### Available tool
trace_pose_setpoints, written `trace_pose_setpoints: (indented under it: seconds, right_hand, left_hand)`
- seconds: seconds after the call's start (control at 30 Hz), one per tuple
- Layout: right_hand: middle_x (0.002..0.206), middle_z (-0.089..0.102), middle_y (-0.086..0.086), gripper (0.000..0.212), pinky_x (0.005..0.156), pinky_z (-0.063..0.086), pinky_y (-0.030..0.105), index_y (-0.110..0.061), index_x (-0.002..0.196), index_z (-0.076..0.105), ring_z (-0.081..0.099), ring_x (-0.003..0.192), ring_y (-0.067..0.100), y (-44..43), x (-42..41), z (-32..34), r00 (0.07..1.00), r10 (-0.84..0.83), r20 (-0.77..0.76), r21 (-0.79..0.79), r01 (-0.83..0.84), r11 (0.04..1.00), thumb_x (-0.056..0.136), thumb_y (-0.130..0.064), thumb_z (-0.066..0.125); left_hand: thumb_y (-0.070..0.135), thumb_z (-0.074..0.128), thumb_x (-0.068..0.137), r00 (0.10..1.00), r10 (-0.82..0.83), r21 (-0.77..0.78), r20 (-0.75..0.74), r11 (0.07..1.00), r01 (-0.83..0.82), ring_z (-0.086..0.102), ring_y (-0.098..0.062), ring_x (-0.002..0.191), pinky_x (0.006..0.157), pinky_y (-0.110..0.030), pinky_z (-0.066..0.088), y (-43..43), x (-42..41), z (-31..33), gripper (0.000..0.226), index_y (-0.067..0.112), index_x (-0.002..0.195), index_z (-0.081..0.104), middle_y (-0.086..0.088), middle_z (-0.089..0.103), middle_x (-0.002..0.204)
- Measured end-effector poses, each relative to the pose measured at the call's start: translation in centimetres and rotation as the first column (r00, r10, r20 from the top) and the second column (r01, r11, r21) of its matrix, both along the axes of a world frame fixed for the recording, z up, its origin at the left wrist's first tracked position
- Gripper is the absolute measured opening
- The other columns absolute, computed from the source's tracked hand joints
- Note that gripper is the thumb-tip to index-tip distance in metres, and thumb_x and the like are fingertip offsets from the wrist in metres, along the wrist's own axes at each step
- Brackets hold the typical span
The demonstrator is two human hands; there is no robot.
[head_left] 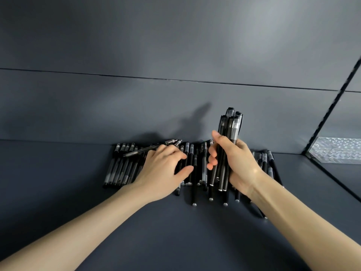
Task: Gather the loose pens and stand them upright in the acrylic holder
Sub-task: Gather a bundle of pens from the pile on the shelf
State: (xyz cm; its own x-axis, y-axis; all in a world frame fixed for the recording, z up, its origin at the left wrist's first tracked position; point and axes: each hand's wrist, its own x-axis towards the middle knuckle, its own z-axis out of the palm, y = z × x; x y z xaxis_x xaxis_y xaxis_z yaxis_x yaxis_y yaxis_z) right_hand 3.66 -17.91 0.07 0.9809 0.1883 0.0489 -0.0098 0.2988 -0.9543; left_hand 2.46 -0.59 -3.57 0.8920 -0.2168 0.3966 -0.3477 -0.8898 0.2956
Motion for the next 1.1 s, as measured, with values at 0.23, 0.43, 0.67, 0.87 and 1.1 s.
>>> trace_pose_setpoints:
  seconds: [0.23,0.43,0.67,0.87,1.1]
  right_hand:
    - [0.058,0.04,0.0,0.025,0.045,0.036,0.025,-0.013,0.076,0.042,0.034,0.044,0.013,0.0,0.3,-0.2,0.999,-0.006,0.039,-0.068,0.009,0.998,0.094,-0.023,0.056]
    - [0.058,0.04,0.001,0.018,0.044,0.036,0.024,-0.009,0.085,0.047,0.034,0.044,0.012,0.2,0.2,-0.3,0.999,-0.008,0.037,-0.077,0.01,0.997,0.094,-0.021,0.056]
    - [0.057,0.039,0.001,0.017,0.044,0.036,0.024,-0.003,0.097,0.055,0.034,0.045,0.012,0.3,0.2,-0.4,0.998,0.009,0.058,-0.097,-0.003,0.995,0.091,-0.018,0.061]
    - [0.056,0.043,0.003,0.022,0.042,0.037,0.025,-0.003,0.084,0.057,0.035,0.044,0.014,0.8,0.0,-0.5,0.994,-0.038,0.1,-0.079,0.046,0.996,0.082,-0.02,0.07]
    - [0.051,0.043,0.002,0.024,0.05,0.042,0.028,-0.009,0.073,0.051,0.039,0.046,0.015,0.6,-0.3,-0.1,0.991,-0.09,0.094,-0.089,0.098,0.991,0.084,-0.022,0.068]
  left_hand:
    - [0.058,0.047,0.086,0.976,0.209,0.258,-0.054,0.948,-0.189,0.042,-0.023,0.114,0.092,-0.036,0.028,-1.1,1.2,0.7,0.05,0.017,0.114,0.053,-0.001,0.051,0.118]
    - [0.042,0.048,0.09,0.979,0.202,0.338,-0.038,0.924,-0.178,0.061,-0.03,0.095,0.072,-0.032,0.029,-1.3,1.0,1.6,0.03,0.013,0.093,0.047,-0.007,0.066,0.094]
    - [0.032,0.036,0.101,0.984,0.138,0.178,-0.113,0.977,-0.117,0.059,-0.038,0.089,0.062,-0.034,0.029,-0.3,0.9,1.6,0.026,0.008,0.092,0.04,-0.012,0.063,0.092]
    - [0.031,0.041,0.099,0.966,-0.223,-0.577,-0.131,0.81,0.109,0.036,-0.006,0.052,0.055,-0.023,0.032,-0.2,-0.1,2.5,0.023,0.013,0.089,0.051,0.012,0.042,0.057]
    - [0.03,0.051,0.096,0.88,-0.438,-0.562,-0.185,0.782,0.271,0.056,0.0,0.065,0.066,-0.016,0.044,-0.9,-1.3,2.6,0.024,0.013,0.088,0.065,0.013,0.062,0.071]
